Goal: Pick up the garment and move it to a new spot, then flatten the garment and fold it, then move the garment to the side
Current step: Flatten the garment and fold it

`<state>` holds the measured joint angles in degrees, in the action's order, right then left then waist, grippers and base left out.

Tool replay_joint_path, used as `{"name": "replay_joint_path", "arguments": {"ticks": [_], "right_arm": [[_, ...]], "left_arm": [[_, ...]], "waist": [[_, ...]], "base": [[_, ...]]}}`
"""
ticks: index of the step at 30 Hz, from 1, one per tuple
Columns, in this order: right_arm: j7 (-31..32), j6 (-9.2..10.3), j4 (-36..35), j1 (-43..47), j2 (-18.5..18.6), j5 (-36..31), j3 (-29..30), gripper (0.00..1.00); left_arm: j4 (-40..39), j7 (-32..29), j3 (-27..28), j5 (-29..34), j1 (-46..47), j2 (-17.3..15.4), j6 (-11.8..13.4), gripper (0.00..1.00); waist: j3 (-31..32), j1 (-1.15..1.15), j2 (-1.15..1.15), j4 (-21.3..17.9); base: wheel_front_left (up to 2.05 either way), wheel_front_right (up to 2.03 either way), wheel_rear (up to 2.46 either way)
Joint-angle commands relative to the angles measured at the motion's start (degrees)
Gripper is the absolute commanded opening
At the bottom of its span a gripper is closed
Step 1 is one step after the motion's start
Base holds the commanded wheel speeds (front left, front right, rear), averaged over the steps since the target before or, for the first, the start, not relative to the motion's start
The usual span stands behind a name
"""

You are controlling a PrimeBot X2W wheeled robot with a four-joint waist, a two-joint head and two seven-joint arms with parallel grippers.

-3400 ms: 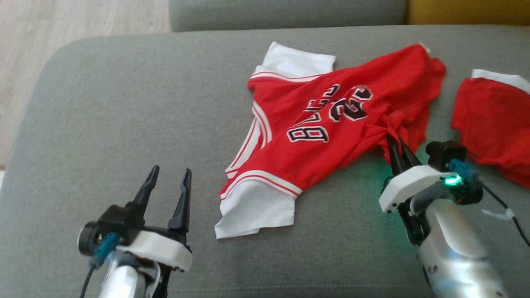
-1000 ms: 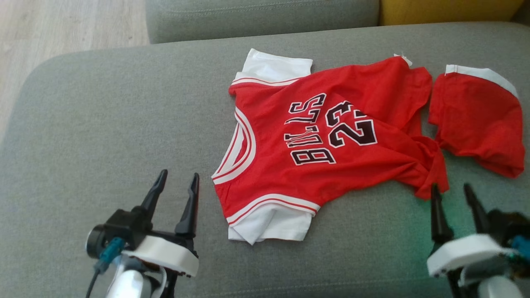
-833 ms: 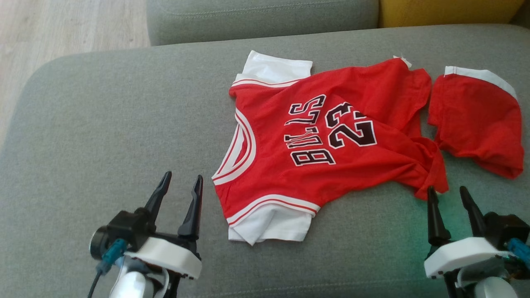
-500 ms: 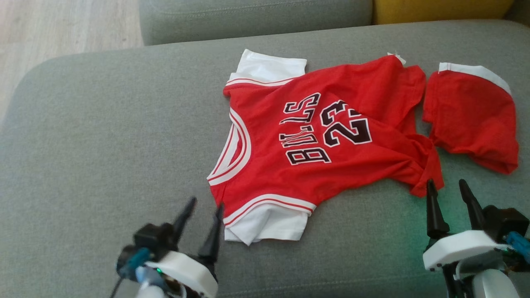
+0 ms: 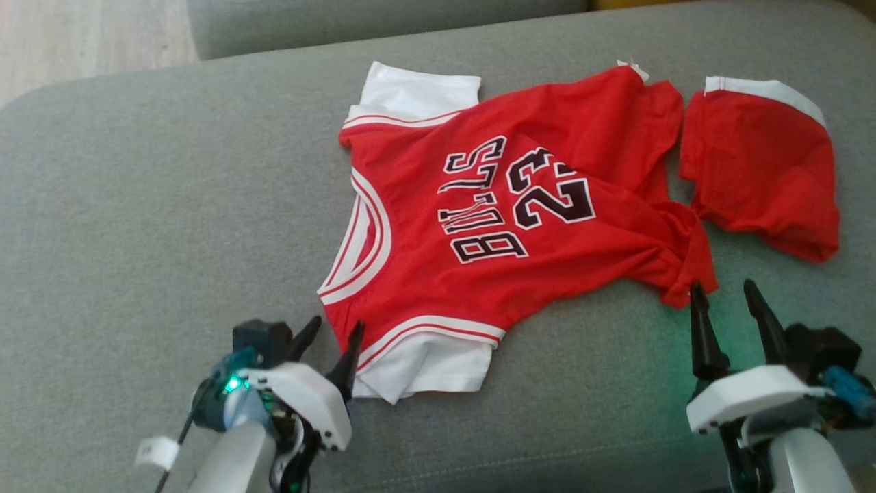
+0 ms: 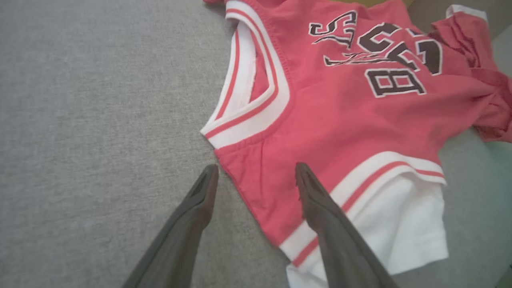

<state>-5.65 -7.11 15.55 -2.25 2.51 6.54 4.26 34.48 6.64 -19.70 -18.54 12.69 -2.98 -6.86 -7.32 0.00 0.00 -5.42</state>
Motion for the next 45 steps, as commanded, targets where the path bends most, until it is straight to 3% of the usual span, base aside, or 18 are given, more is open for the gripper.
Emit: {"name": "replay_joint_path", "arguments": {"ticks": [1,6,7,8,14,20,30,35,36,37,45], "right_arm": [[-0.9,-0.37,-1.9,-2.7,0.4,-0.2,-1.6,1.0],[-1.2,-0.37,-1.8,-3.2,0.4,-0.1,-2.0,1.0],[-1.2,-0.37,-1.8,-3.2,0.4,0.0,-2.0,1.0],[-1.2,-0.37,-1.8,-3.3,0.4,0.0,-2.0,1.0],[-1.5,-0.37,-1.7,-3.6,0.4,-0.1,-1.9,1.0],[-1.3,-0.37,-1.8,-4.4,0.4,-0.3,-2.5,1.0],[-1.3,-0.37,-1.3,-6.5,0.4,-0.4,-5.3,1.0],[-1.8,-0.37,-0.5,-6.7,0.4,-0.2,-5.7,1.0],[-1.8,-0.37,-0.3,-6.7,0.4,-0.2,-5.7,1.0],[-1.9,-0.37,-0.2,-6.6,0.4,-0.3,-5.7,1.0],[-1.5,-0.37,0.3,-5.6,0.4,-0.9,-4.6,1.0]], "left_arm": [[0.7,-0.6,1.8,0.5,3.8,-0.7,1.1,1.0],[5.6,-2.7,1.1,1.0,6.6,-1.1,1.7,1.0],[6.2,-2.7,1.1,0.9,6.9,-1.1,1.6,0.36],[6.6,-2.4,1.0,0.7,7.3,-1.1,1.5,0.0],[7.5,1.2,1.8,0.7,10.3,-2.5,1.5,0.0],[7.6,3.7,2.2,1.7,17.0,-6.2,1.1,0.0],[12.7,2.8,-1.4,3.1,28.7,-12.7,-0.4,0.0],[17.0,4.2,-4.1,2.9,31.2,-13.5,-0.6,0.0],[17.6,4.7,-4.7,2.6,31.3,-13.4,-0.6,0.69],[18.2,5.2,-5.1,2.4,31.4,-13.3,-0.6,1.0],[18.5,8.2,-3.7,-0.5,27.5,-12.1,-0.6,1.0]], "waist": [[-0.7,0.0,0.0,-0.7],[-1.3,0.0,0.0,-1.4],[-1.4,0.0,0.0,-1.5],[-1.5,0.0,0.0,-1.6],[-1.9,0.0,0.0,-1.7],[-3.1,0.0,0.0,-1.8],[-4.9,0.0,0.0,-3.8],[-5.0,0.0,0.0,-4.2],[-4.9,0.0,0.0,-4.2],[-4.8,0.0,0.0,-4.1],[-2.6,0.0,0.0,-1.4]], "base": [[0.0,0.0,0.0],[0.0,0.0,0.0],[0.0,0.0,0.0],[0.0,0.0,0.0],[0.0,0.0,0.0],[0.0,0.0,0.0],[0.0,0.0,0.0],[0.0,0.0,0.0],[0.0,0.0,0.0],[0.0,0.0,0.0],[0.0,0.0,0.0]]}}
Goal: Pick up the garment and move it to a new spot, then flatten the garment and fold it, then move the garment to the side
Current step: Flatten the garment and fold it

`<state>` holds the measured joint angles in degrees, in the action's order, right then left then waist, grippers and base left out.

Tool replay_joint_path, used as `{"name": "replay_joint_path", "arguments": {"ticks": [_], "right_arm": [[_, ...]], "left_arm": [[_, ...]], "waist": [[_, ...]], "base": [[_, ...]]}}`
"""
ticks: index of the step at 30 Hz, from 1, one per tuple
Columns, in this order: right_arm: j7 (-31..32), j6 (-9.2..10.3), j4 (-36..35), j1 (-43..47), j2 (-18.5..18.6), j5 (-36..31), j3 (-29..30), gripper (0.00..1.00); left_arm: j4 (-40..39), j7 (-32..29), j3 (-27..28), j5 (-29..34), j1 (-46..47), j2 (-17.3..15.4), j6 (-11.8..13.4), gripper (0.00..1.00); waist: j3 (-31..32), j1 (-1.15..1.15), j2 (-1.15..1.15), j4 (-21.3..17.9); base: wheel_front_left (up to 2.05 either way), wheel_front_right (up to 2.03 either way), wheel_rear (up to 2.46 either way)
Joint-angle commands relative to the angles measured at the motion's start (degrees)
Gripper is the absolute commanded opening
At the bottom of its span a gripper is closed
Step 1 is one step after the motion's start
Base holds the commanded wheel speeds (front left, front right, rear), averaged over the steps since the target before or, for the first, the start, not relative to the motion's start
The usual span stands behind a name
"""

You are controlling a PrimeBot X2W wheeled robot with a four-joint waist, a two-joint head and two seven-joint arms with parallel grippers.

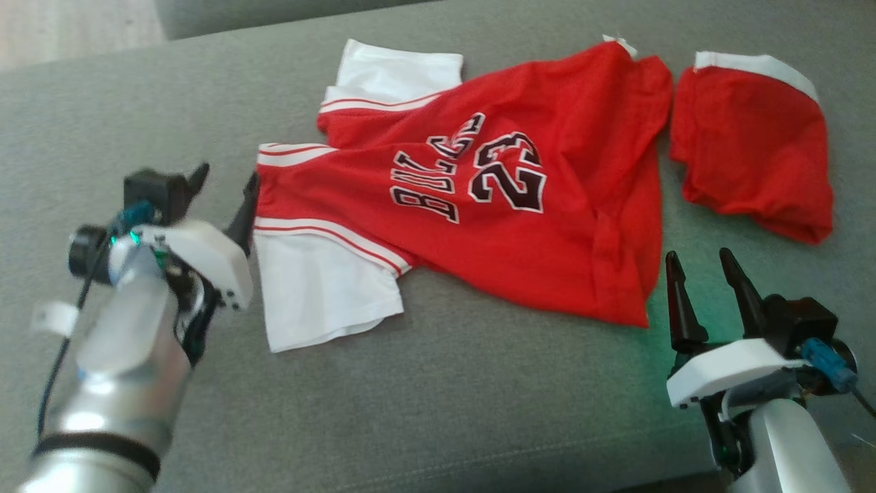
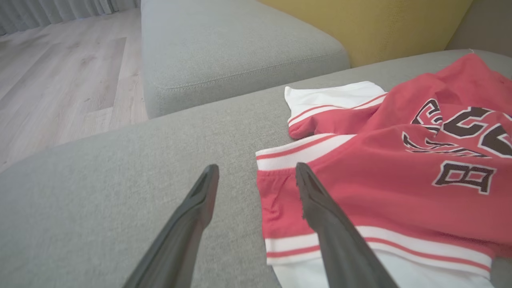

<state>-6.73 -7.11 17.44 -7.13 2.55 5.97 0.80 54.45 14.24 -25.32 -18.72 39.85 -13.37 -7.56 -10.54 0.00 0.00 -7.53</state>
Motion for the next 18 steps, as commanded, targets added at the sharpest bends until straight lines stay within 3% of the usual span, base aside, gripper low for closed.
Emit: {"name": "replay_joint_path", "arguments": {"ticks": [1,9,18], "right_arm": [[-0.3,-0.37,-1.6,-0.6,0.3,-0.4,-0.9,1.0],[0.3,-0.37,-2.2,0.7,0.3,-0.6,0.4,1.0],[0.6,-0.37,-2.4,1.4,0.3,-0.4,0.7,1.0]], "left_arm": [[-2.1,0.7,2.2,-0.7,-0.6,-1.5,0.2,1.0],[-12.9,0.7,5.6,-1.5,-11.1,-0.7,1.3,1.0],[-19.1,0.7,4.6,-1.5,-21.4,2.6,1.8,1.0]], "waist": [[1.0,0.0,0.0,1.2],[2.5,0.0,0.0,4.5],[3.3,0.0,0.0,6.1]], "base": [[0.0,0.0,0.0],[0.0,0.0,0.0],[0.0,0.0,0.0]]}}
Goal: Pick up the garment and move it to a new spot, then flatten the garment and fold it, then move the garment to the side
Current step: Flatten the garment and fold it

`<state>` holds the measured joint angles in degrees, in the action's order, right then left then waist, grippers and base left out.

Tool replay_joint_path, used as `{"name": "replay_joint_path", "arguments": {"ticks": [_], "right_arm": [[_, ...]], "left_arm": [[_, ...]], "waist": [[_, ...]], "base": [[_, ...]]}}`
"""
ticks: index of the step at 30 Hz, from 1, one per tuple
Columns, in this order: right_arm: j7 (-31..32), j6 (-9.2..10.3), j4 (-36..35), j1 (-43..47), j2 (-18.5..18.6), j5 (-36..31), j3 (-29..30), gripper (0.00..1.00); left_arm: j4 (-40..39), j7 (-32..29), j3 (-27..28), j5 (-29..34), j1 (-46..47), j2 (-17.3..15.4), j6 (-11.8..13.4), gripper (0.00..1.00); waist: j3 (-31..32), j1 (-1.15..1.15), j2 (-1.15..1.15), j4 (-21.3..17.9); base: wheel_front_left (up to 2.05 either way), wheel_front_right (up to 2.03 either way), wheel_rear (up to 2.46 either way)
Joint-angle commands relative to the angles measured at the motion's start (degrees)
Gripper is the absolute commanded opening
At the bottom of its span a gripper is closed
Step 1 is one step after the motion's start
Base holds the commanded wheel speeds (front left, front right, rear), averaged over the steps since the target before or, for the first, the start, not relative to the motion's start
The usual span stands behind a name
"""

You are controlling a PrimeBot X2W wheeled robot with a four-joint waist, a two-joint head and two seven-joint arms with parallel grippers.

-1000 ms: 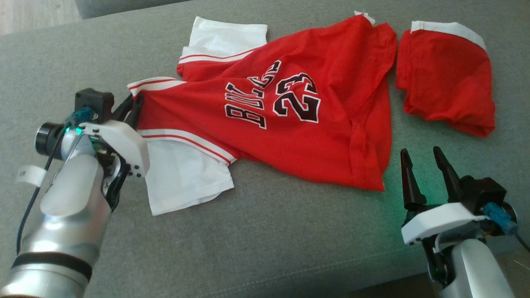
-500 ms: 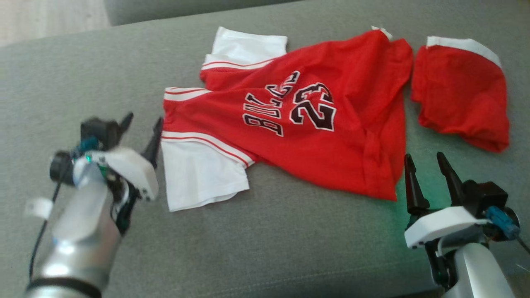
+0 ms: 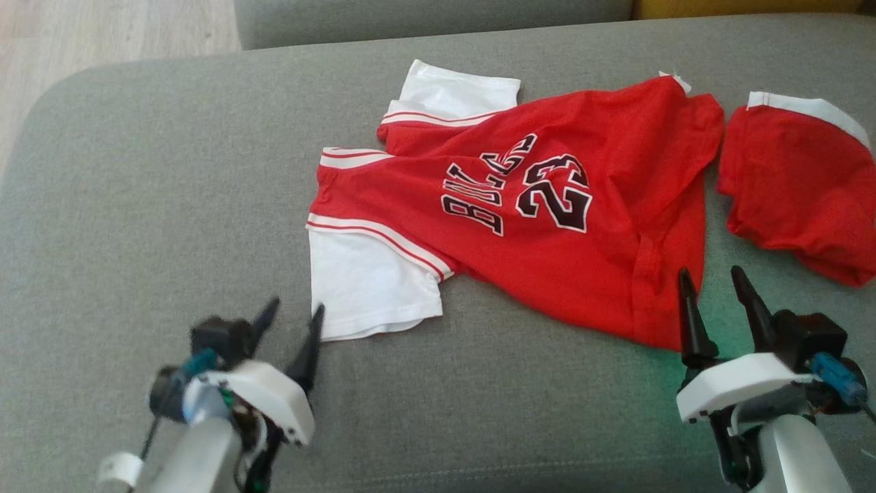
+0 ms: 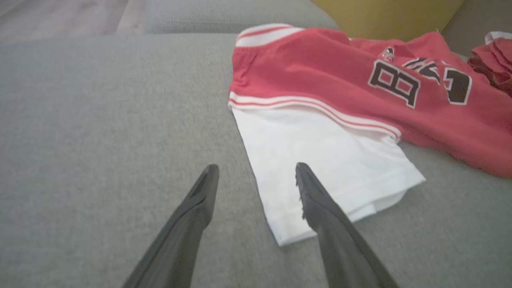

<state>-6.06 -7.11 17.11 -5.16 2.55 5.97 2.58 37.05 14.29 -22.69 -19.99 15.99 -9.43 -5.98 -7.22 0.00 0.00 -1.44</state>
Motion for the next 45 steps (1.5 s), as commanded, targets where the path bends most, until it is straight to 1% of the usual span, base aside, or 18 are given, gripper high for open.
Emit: {"name": "replay_joint_path", "arguments": {"ticks": [1,3,8,13,21,25,28,29,30,33,37,38,40,45], "right_arm": [[-0.1,-0.37,-2.0,-0.5,0.3,-0.3,-1.2,1.0],[-0.1,-0.37,-2.0,-0.5,0.3,-0.2,-1.5,1.0],[-0.3,-0.37,-1.8,-0.6,0.3,0.3,-2.1,1.0],[-0.4,-0.37,-1.7,-0.5,0.3,0.2,-1.9,1.0],[-0.3,-0.37,-1.9,-0.7,0.3,0.2,-2.2,1.0],[-0.4,-0.37,-2.1,-0.8,0.3,0.2,-2.1,1.0],[-0.4,-0.37,-2.1,-0.8,0.3,0.2,-2.1,1.0],[-0.4,-0.37,-2.2,-0.8,0.3,0.2,-2.1,1.0],[-0.4,-0.37,-2.2,-0.8,0.3,0.2,-2.0,1.0],[-0.4,-0.37,-2.1,-0.7,0.3,0.2,-1.8,1.0],[-0.1,-0.37,-1.9,0.4,0.3,0.4,-2.2,1.0],[-0.1,-0.37,-1.9,0.4,0.3,0.4,-2.2,1.0],[0.0,-0.37,-1.9,1.2,0.3,0.9,-3.6,1.0],[0.6,-0.37,-1.8,3.5,0.3,1.6,-9.8,1.0]], "left_arm": [[-1.7,0.7,1.7,-0.3,1.7,-0.9,0.2,1.0],[-1.8,0.7,1.2,-0.5,0.8,-0.2,0.3,1.0],[-2.1,0.7,1.7,-1.1,0.0,0.9,1.5,1.0],[-1.4,0.6,2.2,-1.3,0.5,1.0,2.5,1.0],[2.0,-2.4,1.1,-1.6,1.6,1.1,2.6,1.0],[4.2,-3.5,0.8,-1.1,2.7,0.6,3.8,1.0],[5.4,-4.3,0.8,-1.4,3.3,0.7,4.0,1.0],[5.8,-4.8,0.7,-1.6,3.5,0.8,3.8,0.93],[6.1,-5.2,0.5,-1.7,3.6,0.8,3.5,0.0],[5.8,-4.2,0.3,-2.0,4.3,0.5,2.5,0.0],[3.4,-1.0,2.7,-2.8,5.7,-0.3,3.7,0.0],[3.4,-1.0,2.7,-2.8,5.7,-0.3,3.7,0.0],[1.5,-0.1,3.8,-2.8,6.2,-0.6,4.4,0.0],[-3.3,0.6,5.7,-2.3,6.4,-1.0,5.3,0.0]], "waist": [[0.1,0.0,0.0,0.0],[0.1,0.0,0.0,-0.1],[0.2,0.0,0.0,-1.1],[0.3,0.0,0.0,-2.1],[-0.1,0.0,0.0,-3.2],[-0.7,0.0,0.0,-3.8],[-1.0,0.0,0.0,-4.1],[-1.1,0.0,0.0,-4.2],[-1.2,0.0,0.0,-4.3],[-1.4,0.0,0.0,-4.4],[-1.1,0.0,0.0,-4.3],[-1.1,0.0,0.0,-4.3],[-1.0,0.0,0.0,-4.3],[-0.9,0.0,0.0,-4.2]], "base": [[0.0,0.0,0.0],[0.0,0.0,0.0],[0.0,0.0,0.0],[0.0,0.0,0.0],[0.0,0.0,0.0],[0.0,0.0,0.0],[0.0,0.0,0.0],[0.0,0.0,0.0],[0.0,0.0,0.0],[0.0,0.0,0.0],[0.0,0.0,0.0],[0.0,0.0,0.0],[0.0,0.0,0.0],[0.0,0.0,0.0]]}}
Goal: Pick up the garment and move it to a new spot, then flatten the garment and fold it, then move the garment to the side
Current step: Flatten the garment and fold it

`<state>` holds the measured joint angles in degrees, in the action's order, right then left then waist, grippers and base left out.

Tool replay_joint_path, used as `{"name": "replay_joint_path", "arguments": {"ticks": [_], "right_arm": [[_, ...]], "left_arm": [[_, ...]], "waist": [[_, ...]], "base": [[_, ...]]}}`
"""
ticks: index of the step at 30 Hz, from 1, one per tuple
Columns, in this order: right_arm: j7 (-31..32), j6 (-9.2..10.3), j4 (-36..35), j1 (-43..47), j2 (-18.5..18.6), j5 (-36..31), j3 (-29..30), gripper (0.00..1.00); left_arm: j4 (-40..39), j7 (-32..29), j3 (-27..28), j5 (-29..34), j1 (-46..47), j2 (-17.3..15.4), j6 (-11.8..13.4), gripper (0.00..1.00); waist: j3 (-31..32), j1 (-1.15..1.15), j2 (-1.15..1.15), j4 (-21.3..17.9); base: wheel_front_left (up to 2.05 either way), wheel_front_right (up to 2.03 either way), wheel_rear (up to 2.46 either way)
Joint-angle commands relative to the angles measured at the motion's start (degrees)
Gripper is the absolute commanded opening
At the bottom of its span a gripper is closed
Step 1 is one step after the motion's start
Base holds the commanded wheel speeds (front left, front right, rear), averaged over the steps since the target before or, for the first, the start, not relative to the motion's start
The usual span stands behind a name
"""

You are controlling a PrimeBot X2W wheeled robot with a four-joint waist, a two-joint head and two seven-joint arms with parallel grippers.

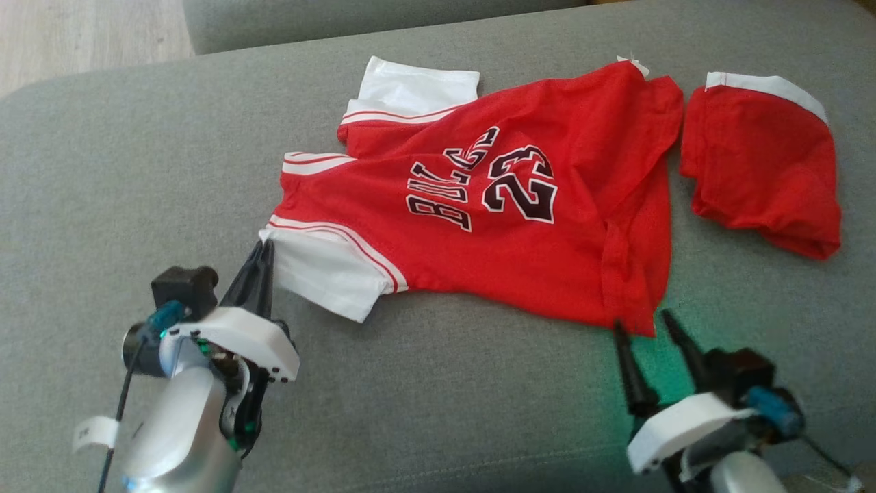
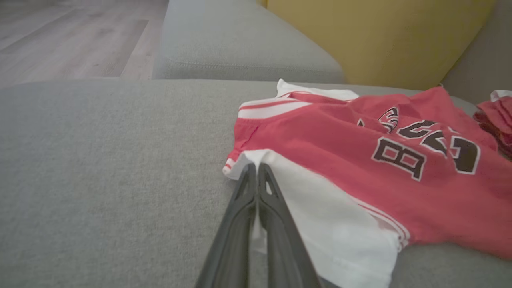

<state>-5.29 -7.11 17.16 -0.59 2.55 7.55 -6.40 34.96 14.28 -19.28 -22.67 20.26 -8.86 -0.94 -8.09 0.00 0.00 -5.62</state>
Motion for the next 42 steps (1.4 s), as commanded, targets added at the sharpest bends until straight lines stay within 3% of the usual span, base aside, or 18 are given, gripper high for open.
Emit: {"name": "replay_joint_path", "arguments": {"ticks": [1,9,18,25,42], "right_arm": [[0.0,-0.37,-1.7,-0.7,0.3,-0.2,-2.0,1.0],[2.7,-0.37,1.0,-0.8,0.3,1.1,-8.1,1.0],[3.8,-0.37,9.8,-6.4,0.3,1.5,-6.8,1.0],[0.9,-0.37,15.6,-12.6,0.3,-0.7,-5.1,1.0],[0.2,-0.37,9.8,-15.7,0.3,-5.3,0.5,1.0]], "left_arm": [[-1.8,0.6,2.5,0.4,2.1,-1.6,0.3,0.0],[-3.9,0.7,2.8,1.1,2.0,-1.4,0.4,0.0],[-7.6,0.7,4.0,2.3,1.6,-1.2,0.7,0.0],[-8.4,0.7,4.1,2.9,1.4,-0.8,0.3,0.0],[-7.6,0.7,4.6,3.4,-0.2,0.0,-0.4,0.0]], "waist": [[-0.1,0.0,0.0,0.1],[-0.5,0.0,0.0,0.4],[-1.3,0.0,0.0,1.6],[-1.6,0.0,0.0,2.6],[-0.6,0.0,0.0,2.4]], "base": [[0.0,0.0,0.0],[0.0,0.0,0.0],[0.0,0.0,0.0],[0.0,0.0,0.0],[0.0,0.0,0.0]]}}
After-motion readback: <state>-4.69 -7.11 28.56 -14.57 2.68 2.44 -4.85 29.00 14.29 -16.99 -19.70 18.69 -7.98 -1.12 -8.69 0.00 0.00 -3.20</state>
